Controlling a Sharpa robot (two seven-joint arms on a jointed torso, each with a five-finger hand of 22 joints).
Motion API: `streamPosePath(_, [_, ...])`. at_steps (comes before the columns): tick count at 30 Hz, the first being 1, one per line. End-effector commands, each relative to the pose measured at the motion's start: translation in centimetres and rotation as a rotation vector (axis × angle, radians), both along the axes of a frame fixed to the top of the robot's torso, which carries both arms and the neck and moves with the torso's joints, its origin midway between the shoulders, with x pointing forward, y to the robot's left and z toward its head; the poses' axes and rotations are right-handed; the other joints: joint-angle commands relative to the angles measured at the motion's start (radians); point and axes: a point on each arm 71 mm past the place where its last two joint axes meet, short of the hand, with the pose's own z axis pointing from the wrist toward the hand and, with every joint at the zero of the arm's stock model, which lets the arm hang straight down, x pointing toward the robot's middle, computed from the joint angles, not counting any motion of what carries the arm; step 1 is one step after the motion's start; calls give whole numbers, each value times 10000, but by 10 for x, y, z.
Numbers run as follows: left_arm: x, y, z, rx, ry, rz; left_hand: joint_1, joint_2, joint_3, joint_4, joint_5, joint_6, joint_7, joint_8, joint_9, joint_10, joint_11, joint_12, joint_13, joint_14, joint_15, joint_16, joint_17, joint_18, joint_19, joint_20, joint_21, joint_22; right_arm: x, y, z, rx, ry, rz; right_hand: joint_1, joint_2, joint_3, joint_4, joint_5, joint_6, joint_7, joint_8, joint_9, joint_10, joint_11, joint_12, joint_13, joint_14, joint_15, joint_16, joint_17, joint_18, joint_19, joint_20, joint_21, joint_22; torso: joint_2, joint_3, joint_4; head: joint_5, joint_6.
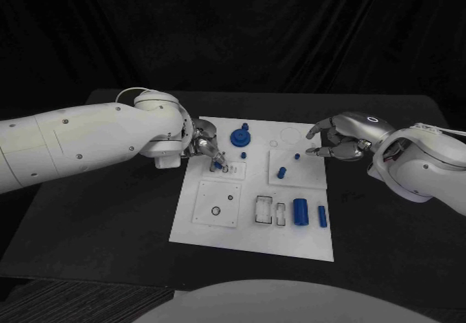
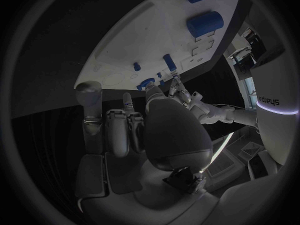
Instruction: Assemble the parts on the task board
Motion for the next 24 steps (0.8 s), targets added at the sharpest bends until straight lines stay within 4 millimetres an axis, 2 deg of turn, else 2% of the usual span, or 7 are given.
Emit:
streamPosePath(1, [-3,-3,-1,-453,438,328,-81,6,76,-25,-10,108,-115,5,21,1043,-83,35,2620,1037,-66,26,2632,-73,656,-75,-28,2237,0,-2,-3,-100,140,-201,95,3,0,-48,59,76,14,-46,-16,940,45,-34,2497,811,39,-51,1864,57,-57,0,-67,711,4,-7,-10,20,-2])
streamPosePath(9, [-3,-8,-1,-549,479,246,-129,30,100,17,-47,110,-115,6,37,1043,-80,35,2620,1037,-61,26,2632,-71,649,-74,-36,2231,0,-1,-4,-82,136,-201,131,8,-2,-67,123,84,14,-57,-27,929,45,-41,2484,808,39,-59,1856,59,-57,-1,-93,707,-2,4,-11,23,-2])
streamPosePath(15, [-2,-10,-3,-600,467,234,-184,88,160,81,-146,46,-96,-28,55,1043,-65,35,2620,1037,-50,26,2632,-57,612,-68,-75,2194,0,-1,-4,-66,122,-196,143,9,-2,-73,146,88,15,-60,-31,925,45,-44,2478,808,39,-60,1855,60,-58,-1,-108,704,-6,-3,4,33,-2])
streamPosePath(17, [-2,-11,-4,-603,484,239,-200,99,172,99,-186,30,-90,-35,61,1043,-59,35,2620,1037,-45,26,2632,-52,599,-65,-88,2181,0,-1,-4,-64,118,-200,143,9,-2,-73,146,88,15,-60,-31,925,45,-44,2478,808,39,-60,1855,60,-58,-1,-108,704,-9,2,2,-1,-2])
streamPosePath(24, [-2,-9,-6,-623,494,304,-232,127,192,144,-254,10,-78,-45,76,1043,-47,35,2620,1037,-35,26,2632,-47,585,-57,-104,2168,0,-1,-4,-72,128,-212,152,11,-2,-78,166,92,16,-62,-33,918,46,-49,2470,805,39,-70,1846,62,-61,-1,-125,701,-3,-1,-24,31,-2])
